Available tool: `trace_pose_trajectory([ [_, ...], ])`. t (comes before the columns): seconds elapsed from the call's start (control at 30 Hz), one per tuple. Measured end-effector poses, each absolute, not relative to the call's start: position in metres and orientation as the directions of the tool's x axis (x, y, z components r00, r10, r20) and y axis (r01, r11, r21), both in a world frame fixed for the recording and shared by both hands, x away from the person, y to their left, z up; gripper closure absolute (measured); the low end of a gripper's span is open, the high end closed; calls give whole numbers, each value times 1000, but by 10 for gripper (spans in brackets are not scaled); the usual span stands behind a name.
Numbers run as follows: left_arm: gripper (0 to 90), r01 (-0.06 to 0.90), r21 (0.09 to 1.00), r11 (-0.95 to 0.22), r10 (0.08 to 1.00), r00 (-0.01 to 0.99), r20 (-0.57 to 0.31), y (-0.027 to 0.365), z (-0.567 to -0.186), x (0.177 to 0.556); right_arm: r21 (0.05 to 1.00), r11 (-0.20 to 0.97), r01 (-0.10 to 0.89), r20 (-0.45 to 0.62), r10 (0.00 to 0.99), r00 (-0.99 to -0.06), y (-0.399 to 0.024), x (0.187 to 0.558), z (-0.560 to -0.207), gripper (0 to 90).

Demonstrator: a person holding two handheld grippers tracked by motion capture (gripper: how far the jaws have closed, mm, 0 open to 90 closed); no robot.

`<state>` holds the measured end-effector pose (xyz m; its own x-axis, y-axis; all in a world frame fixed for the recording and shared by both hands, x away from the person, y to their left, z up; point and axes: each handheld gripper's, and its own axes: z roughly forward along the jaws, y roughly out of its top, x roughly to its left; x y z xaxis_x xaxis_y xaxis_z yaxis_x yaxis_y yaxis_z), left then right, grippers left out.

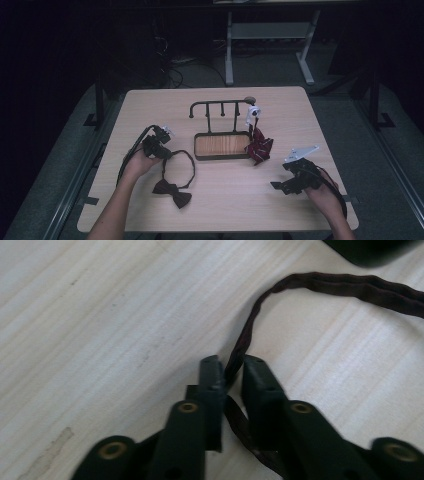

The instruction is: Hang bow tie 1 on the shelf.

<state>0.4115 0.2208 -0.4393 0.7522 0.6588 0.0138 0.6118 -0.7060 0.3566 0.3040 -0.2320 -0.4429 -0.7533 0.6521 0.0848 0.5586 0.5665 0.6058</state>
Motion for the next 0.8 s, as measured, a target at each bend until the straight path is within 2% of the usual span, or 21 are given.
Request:
trace_pose_trajectory([
  [0.13,891,599,347,-721,646,763,24,220,-439,410,610,567,554,82,649,-756,-232,304,-443,157],
  [0.53,896,583,370,-724,621,784,-21,223,-429,402,614,565,551,83,648,-757,-232,303,-443,157],
  [0.8,897,558,374,-740,598,802,-14,225,-417,394,612,567,551,89,643,-761,-232,303,-443,157],
])
